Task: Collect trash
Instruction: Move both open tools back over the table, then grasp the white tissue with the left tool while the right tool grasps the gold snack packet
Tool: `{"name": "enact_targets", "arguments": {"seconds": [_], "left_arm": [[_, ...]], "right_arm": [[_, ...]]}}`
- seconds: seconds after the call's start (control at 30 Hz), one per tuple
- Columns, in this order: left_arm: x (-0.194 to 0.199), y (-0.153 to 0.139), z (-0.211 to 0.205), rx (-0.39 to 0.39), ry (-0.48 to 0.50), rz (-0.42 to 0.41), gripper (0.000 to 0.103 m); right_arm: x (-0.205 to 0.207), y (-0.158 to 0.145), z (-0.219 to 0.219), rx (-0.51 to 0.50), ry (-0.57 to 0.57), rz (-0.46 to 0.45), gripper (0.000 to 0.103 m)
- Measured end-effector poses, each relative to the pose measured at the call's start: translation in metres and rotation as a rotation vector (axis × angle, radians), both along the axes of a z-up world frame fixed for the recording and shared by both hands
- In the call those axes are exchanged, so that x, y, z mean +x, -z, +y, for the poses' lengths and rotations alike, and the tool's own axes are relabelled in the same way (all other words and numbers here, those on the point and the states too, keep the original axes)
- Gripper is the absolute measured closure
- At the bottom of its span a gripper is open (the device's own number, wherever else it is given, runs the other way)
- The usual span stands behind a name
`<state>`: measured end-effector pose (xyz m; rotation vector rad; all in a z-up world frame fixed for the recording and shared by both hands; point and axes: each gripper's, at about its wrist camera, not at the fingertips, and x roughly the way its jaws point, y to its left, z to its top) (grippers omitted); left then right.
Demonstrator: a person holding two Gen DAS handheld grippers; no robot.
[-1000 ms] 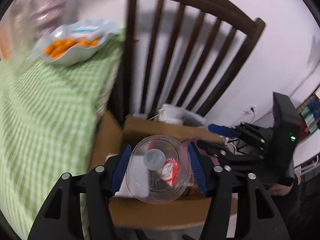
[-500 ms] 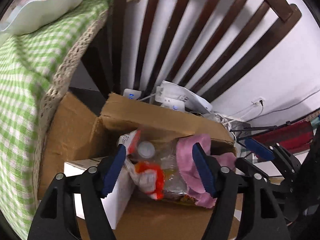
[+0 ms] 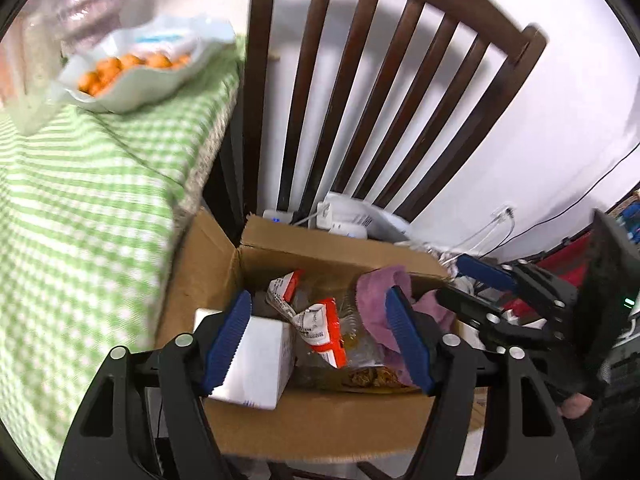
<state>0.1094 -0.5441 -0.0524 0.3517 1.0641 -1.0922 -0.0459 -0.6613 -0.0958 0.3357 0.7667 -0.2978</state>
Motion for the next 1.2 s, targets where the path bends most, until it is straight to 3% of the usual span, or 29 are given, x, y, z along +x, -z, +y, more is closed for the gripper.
{"name": "enact_targets", "arguments": {"seconds": [0.17,0.3,0.5,0.7,0.87,0.97,1.2], "left_arm": [[0.015,-0.037,0.056,-0.115,-0.061,-0.007,0.030],[0.033,-0.061,0.107,-0.172,-0.136,-0.070,0.027],[0.067,-0.083,0.192,-0.219,-0.293,-0.146,0.026],[0.110,-0.085,0.274,-0.175,-0.488,-0.248,0.026],[0.165,-0.081,0.350,-0.178,-0.684,-0.216,0.026],[0.198,-0.075,0.381,-0.179,-0.734,-0.186,0.026],[0.278,-0.045,0.429,-0.094,-0.887,-0.164,0.026]], "right_arm": [[0.011,-0.025,0.017,-0.043,0.002,-0.030,0.056],[0.027,-0.045,0.040,-0.079,-0.025,-0.059,0.050],[0.065,-0.067,0.090,-0.125,-0.112,-0.077,0.050],[0.109,-0.081,0.148,-0.157,-0.205,-0.095,0.048],[0.142,-0.090,0.200,-0.181,-0.287,-0.099,0.048],[0.157,-0.094,0.225,-0.190,-0.331,-0.094,0.048],[0.198,-0.094,0.280,-0.210,-0.419,-0.071,0.048]]}}
